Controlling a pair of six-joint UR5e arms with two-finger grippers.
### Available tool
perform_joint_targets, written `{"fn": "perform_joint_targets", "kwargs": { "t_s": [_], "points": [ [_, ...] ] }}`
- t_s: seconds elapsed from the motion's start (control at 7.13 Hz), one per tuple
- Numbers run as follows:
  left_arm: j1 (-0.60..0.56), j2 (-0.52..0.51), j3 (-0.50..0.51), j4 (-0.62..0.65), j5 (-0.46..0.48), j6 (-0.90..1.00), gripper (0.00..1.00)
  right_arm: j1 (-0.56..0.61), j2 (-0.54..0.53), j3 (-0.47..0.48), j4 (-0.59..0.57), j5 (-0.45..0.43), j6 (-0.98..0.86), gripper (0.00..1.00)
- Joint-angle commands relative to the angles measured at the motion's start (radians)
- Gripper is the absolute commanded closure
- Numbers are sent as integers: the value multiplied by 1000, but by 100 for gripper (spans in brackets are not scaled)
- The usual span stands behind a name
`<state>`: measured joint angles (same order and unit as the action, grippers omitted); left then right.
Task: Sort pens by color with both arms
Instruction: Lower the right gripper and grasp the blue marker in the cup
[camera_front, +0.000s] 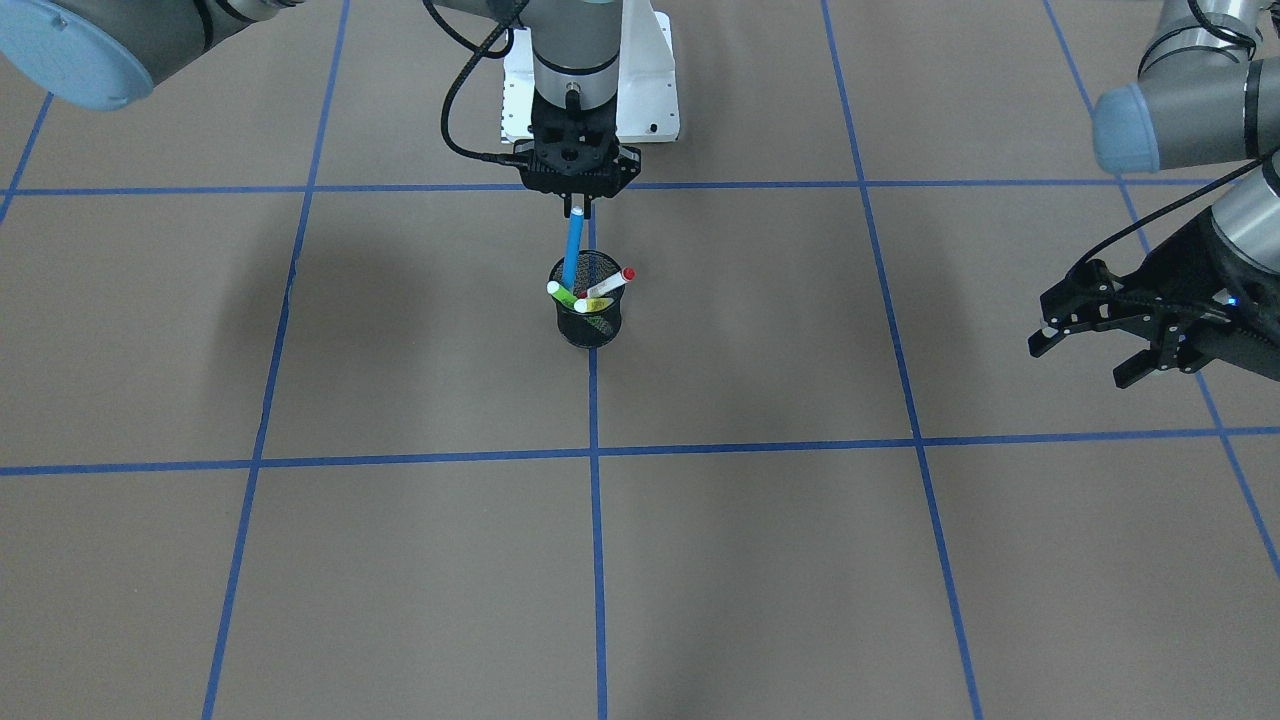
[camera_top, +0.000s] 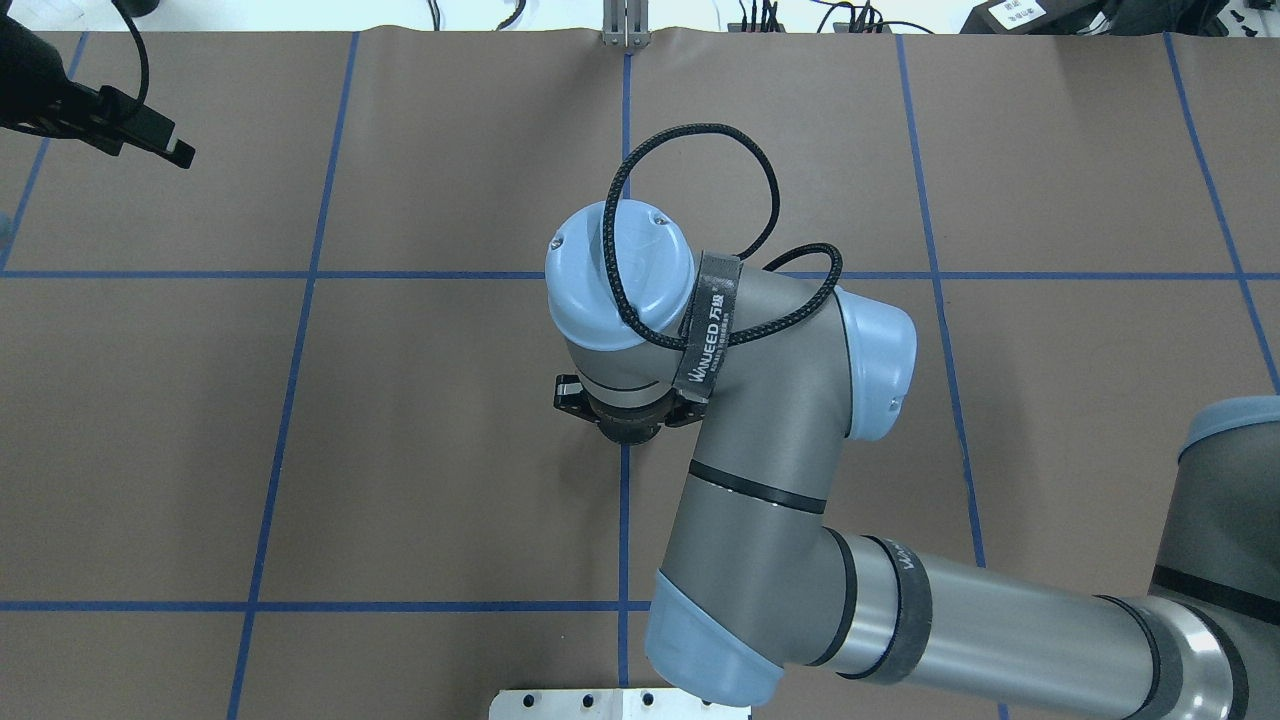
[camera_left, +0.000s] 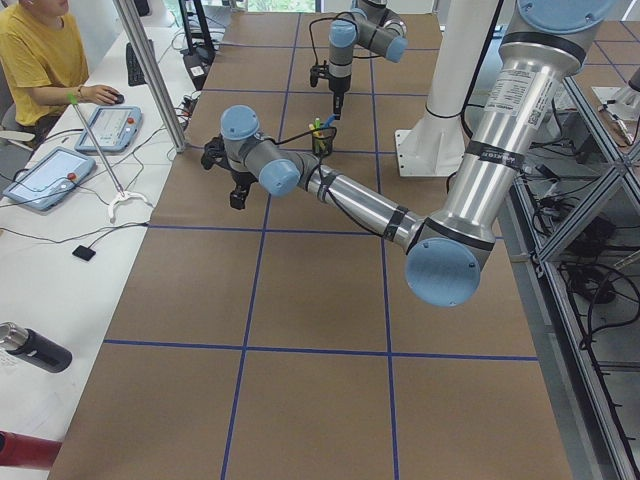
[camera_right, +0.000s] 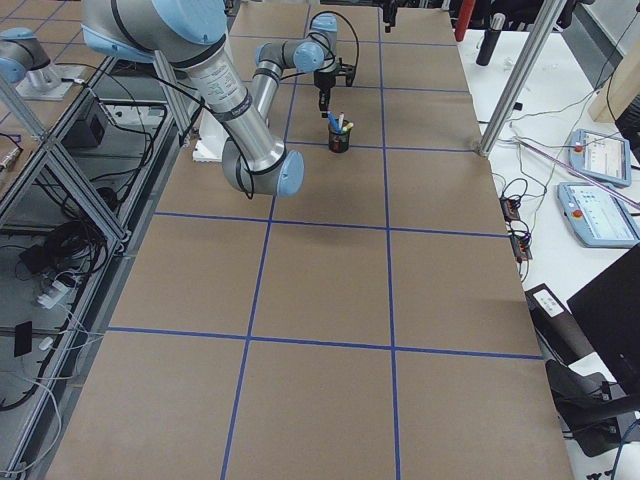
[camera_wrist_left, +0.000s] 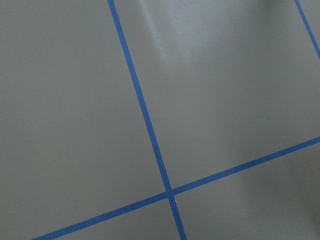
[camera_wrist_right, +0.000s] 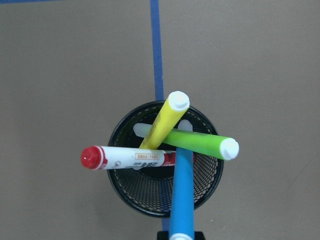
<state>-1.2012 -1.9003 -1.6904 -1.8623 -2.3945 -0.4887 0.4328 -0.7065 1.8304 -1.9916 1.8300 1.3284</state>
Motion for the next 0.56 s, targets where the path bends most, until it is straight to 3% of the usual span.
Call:
{"fn": "perform_joint_targets", "kwargs": {
  "t_s": [0.0,0.42],
  "points": [
    [0,-2,0,0,0,-1,0,6,40,95,-126,0,0,100],
    [0,-5,0,0,0,-1,0,30,53,161,-161,-12,0,100]
  ]
}}
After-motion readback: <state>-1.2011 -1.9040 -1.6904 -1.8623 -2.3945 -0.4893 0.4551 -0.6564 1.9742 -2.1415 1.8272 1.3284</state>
